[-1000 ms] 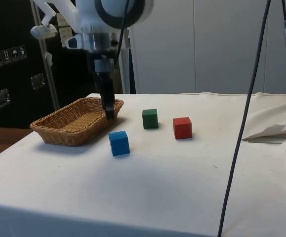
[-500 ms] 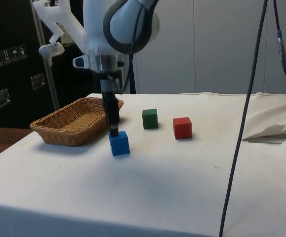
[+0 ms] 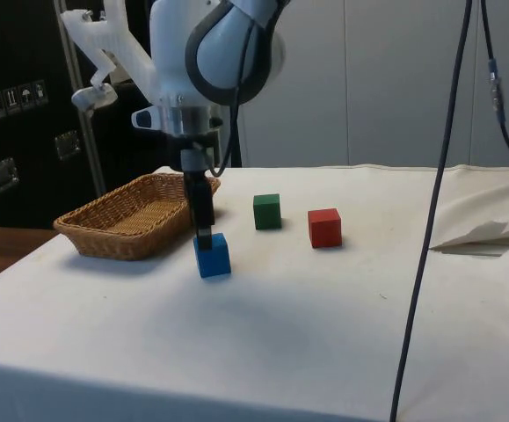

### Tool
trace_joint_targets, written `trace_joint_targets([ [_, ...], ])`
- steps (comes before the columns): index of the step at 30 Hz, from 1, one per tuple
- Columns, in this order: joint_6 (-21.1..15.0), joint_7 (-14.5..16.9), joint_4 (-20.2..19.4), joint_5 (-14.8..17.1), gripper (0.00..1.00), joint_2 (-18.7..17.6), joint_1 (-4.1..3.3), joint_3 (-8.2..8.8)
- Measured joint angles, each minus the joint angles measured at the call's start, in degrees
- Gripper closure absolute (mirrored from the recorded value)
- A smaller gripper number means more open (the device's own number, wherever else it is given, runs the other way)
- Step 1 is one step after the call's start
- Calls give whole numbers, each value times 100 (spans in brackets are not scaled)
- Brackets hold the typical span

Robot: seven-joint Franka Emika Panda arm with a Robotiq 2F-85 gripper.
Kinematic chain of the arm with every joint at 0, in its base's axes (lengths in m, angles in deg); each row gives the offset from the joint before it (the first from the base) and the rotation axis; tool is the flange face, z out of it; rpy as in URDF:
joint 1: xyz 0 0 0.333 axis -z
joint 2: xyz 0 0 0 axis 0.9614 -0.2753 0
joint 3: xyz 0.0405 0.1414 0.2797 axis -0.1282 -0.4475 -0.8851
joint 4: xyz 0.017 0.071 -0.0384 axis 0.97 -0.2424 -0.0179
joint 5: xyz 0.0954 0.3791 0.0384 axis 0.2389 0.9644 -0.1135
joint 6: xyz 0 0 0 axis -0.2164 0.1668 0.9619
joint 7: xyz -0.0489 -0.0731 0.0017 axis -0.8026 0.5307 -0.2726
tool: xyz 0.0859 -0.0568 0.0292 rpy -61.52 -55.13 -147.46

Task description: Pick up the blue cube and place it into the basket.

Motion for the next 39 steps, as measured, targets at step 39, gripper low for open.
trace_joint_targets([
  [39, -195, 155, 57, -6, 20, -407, 46, 172],
])
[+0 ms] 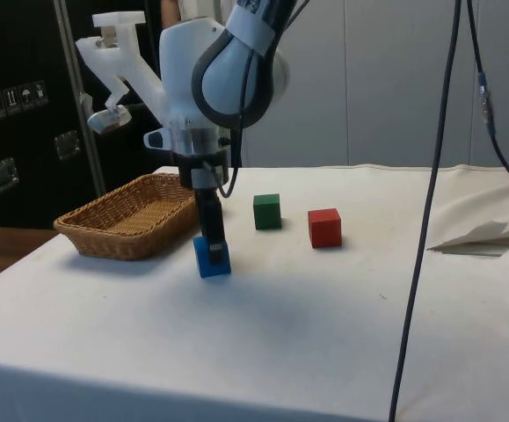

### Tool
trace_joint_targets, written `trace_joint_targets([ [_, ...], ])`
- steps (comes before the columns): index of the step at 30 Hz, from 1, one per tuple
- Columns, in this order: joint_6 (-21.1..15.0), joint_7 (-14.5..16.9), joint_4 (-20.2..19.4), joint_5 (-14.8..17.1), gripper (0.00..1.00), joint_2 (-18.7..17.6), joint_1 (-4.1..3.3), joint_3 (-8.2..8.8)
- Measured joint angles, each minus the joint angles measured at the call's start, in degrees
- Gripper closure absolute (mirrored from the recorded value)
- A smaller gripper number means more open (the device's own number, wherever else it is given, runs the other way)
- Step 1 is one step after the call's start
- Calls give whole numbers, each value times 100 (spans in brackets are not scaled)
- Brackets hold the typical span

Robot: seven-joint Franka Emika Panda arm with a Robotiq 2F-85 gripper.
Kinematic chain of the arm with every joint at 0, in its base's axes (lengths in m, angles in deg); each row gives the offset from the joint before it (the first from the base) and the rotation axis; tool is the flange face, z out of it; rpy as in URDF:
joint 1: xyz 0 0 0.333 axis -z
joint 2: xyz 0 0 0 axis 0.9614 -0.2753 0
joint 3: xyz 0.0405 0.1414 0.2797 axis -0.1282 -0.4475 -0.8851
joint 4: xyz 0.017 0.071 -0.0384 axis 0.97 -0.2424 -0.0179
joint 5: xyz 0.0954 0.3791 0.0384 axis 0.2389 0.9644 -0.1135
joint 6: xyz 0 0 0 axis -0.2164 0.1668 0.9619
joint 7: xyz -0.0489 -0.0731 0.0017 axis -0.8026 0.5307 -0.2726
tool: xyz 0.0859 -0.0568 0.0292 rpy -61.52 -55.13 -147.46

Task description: Pick up the blue cube and place it into the basket.

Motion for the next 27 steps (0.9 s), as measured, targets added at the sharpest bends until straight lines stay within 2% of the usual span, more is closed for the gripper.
trace_joint_targets([
  [1, 0, 0, 0, 0, 20, 0, 0, 6],
  [2, 0, 0, 0, 0, 42, 0, 0, 6],
  [4, 0, 0, 0, 0, 66, 0, 0, 6],
  [7, 0, 0, -6, 0, 97, 0, 0, 6],
  [8, 0, 0, -6, 0, 100, 0, 0, 6],
  [19, 0, 0, 0, 0, 100, 17, 0, 6],
  [27, 390, 0, 11, 0, 100, 435, 0, 11],
])
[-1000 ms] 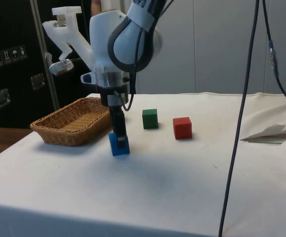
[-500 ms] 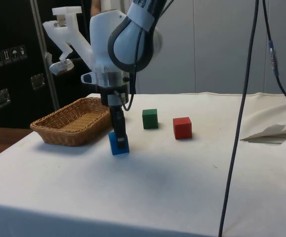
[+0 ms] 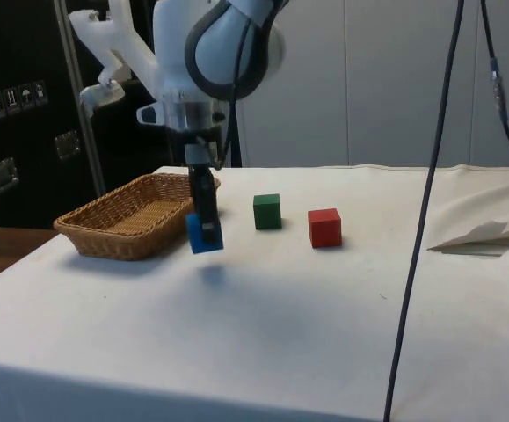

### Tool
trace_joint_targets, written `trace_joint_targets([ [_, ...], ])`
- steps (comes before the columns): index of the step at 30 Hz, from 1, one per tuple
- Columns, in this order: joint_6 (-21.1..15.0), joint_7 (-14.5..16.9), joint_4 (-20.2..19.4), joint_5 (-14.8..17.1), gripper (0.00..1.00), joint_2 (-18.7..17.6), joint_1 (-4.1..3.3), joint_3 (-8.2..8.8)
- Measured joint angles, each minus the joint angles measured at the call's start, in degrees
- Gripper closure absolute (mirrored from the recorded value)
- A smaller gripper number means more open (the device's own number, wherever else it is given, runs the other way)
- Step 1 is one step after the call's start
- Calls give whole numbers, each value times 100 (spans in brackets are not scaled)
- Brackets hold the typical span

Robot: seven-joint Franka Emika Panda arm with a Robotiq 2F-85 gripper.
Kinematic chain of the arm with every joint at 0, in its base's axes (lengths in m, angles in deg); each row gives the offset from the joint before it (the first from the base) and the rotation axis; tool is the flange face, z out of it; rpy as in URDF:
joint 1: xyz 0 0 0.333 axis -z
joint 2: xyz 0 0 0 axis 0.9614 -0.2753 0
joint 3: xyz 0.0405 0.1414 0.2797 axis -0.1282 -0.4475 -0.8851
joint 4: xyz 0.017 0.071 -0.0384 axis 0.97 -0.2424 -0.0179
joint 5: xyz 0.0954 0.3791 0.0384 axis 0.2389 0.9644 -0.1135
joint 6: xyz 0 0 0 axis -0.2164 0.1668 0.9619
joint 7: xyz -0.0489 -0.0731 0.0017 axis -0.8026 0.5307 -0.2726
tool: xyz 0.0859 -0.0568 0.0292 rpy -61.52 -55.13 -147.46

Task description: Pick up the blue cube and place it into the basket.

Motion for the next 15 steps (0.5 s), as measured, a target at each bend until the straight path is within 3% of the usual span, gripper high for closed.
trace_joint_targets([
  [15, 607, -17, 252, 0, 100, 430, 11, 40],
])
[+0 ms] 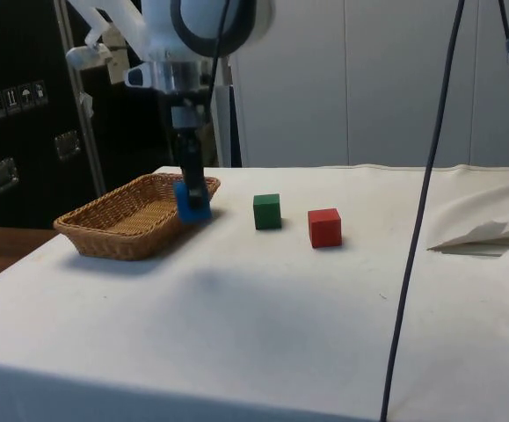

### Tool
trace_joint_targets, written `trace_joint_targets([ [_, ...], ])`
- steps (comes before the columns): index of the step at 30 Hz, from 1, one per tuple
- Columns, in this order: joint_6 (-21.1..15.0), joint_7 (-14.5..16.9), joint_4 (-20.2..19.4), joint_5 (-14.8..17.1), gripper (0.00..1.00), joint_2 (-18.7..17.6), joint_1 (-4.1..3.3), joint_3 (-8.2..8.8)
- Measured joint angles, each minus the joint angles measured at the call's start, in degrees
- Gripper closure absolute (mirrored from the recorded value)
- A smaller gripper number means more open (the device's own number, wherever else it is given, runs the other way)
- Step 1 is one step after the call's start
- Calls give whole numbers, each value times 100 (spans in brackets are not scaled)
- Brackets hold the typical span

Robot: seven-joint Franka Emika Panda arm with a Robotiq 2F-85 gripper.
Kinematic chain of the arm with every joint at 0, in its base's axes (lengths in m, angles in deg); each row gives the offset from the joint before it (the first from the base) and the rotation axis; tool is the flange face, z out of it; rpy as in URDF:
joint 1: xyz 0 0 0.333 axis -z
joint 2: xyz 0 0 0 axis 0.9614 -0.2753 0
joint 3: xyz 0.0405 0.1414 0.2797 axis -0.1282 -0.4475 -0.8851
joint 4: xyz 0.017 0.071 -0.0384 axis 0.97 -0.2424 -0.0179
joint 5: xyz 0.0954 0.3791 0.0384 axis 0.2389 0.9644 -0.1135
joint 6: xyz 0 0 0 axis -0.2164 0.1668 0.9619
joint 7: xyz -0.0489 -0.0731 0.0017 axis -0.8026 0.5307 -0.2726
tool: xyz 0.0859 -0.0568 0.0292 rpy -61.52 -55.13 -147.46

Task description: Pick up the blue cube and place it into the basket.

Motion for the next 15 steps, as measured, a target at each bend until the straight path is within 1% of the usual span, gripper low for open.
trace_joint_targets([
  [1, 97, 6, 92, 0, 100, 6, 6, 29],
  [2, 97, 6, 92, 0, 100, 6, 6, 29],
  [7, 390, 17, 372, -6, 100, 6, 17, 97],
  [8, 516, 23, 487, -6, 100, 6, 23, 126],
  [10, 630, 29, 596, -11, 100, 6, 23, 149],
  [11, 630, 29, 596, -11, 100, 6, 23, 149],
  [15, 814, 40, 791, -11, 100, -6, 34, 201],
])
